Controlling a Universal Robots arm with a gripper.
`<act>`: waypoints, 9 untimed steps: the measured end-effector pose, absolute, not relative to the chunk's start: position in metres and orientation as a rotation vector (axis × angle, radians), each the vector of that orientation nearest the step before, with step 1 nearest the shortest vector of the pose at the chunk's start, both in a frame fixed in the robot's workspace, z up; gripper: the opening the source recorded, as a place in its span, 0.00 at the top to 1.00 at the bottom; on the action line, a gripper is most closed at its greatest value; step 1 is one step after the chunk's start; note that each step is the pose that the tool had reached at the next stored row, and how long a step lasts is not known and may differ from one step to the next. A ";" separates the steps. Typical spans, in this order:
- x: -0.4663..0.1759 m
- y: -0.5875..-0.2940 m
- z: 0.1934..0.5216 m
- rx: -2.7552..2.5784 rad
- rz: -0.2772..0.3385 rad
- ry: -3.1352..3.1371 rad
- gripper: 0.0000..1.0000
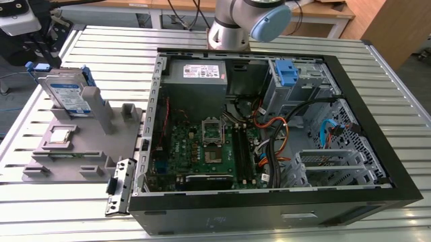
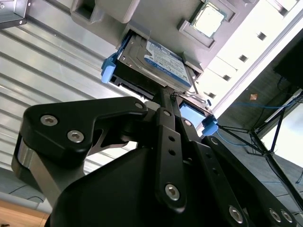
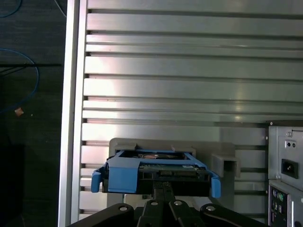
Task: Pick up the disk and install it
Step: 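Pick up the disk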
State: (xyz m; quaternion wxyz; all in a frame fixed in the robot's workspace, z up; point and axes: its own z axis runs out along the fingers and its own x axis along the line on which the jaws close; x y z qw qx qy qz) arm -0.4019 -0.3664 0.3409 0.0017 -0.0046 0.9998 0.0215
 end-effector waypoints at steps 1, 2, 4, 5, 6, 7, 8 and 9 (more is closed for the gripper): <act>-0.402 -0.366 0.341 -0.015 0.067 3.137 0.89; -0.402 -0.366 0.341 -0.015 0.067 3.137 0.89; -0.402 -0.366 0.341 -0.015 0.067 3.137 0.89; -0.402 -0.366 0.341 -0.015 0.067 3.137 0.89; -0.402 -0.366 0.341 -0.015 0.067 3.137 0.89; -0.402 -0.366 0.341 -0.015 0.067 3.137 0.89; -0.402 -0.366 0.341 -0.015 0.067 3.138 0.89; -0.402 -0.366 0.341 -0.015 0.067 3.137 0.89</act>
